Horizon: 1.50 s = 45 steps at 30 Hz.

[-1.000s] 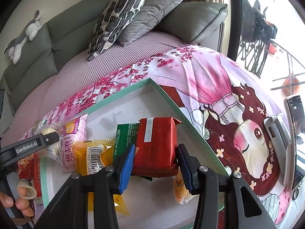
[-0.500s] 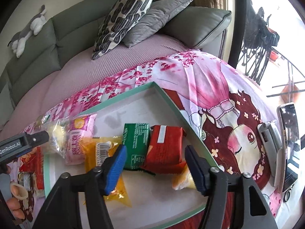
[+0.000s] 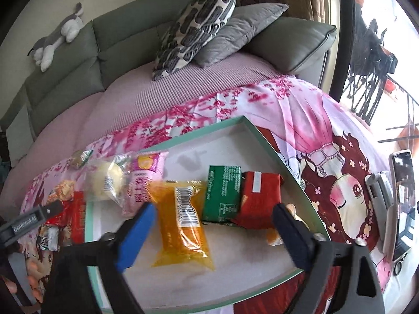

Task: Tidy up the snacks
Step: 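Release the bun bag in the tray with the left gripper while the right releases the red box, then move both grippers back to the pile toward the green-and-white packet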

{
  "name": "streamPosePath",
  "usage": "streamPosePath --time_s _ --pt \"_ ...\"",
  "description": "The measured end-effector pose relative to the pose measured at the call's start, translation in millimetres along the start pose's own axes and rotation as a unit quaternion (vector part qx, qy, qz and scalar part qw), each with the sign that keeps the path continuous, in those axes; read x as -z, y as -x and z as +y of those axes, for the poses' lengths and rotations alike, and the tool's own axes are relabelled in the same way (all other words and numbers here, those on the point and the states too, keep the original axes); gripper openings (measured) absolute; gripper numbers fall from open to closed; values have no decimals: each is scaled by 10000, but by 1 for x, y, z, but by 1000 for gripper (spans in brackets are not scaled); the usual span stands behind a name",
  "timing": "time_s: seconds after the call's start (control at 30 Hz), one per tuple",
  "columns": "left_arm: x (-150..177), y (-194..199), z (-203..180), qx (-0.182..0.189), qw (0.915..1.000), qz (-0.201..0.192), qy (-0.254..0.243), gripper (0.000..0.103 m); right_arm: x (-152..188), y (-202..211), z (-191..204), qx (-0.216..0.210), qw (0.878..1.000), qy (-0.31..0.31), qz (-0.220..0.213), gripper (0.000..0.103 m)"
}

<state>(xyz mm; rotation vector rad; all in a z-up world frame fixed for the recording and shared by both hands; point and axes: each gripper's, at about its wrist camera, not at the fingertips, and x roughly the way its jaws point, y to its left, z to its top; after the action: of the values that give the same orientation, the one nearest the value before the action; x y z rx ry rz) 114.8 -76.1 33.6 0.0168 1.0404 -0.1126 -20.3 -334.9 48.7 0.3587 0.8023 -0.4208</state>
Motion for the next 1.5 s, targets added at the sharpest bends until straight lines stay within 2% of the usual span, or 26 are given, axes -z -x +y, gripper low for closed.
streamPosePath --time_s 0.13,0.4,0.93,1.2,1.3,1.5 --pt "3 6 21 -141 9998 -51 139 90 1 2 7 -84 10000 -6 -6 103" --pt "16 11 57 -194 9993 0 320 90 11 4 34 -396 9991 65 106 103" --pt "25 15 138 -384 9937 69 1048 90 49 -1 132 -1009 9888 1026 401 103" --pt "28 5 165 -286 9899 198 1377 90 65 -10 162 -1121 9832 1325 561 103" --pt "28 -2 168 -279 9901 270 1348 90 72 -13 176 -1148 9796 1541 596 103" --pt "20 -16 164 28 9921 356 1201 90 78 -17 196 -1306 9740 1745 610 99"
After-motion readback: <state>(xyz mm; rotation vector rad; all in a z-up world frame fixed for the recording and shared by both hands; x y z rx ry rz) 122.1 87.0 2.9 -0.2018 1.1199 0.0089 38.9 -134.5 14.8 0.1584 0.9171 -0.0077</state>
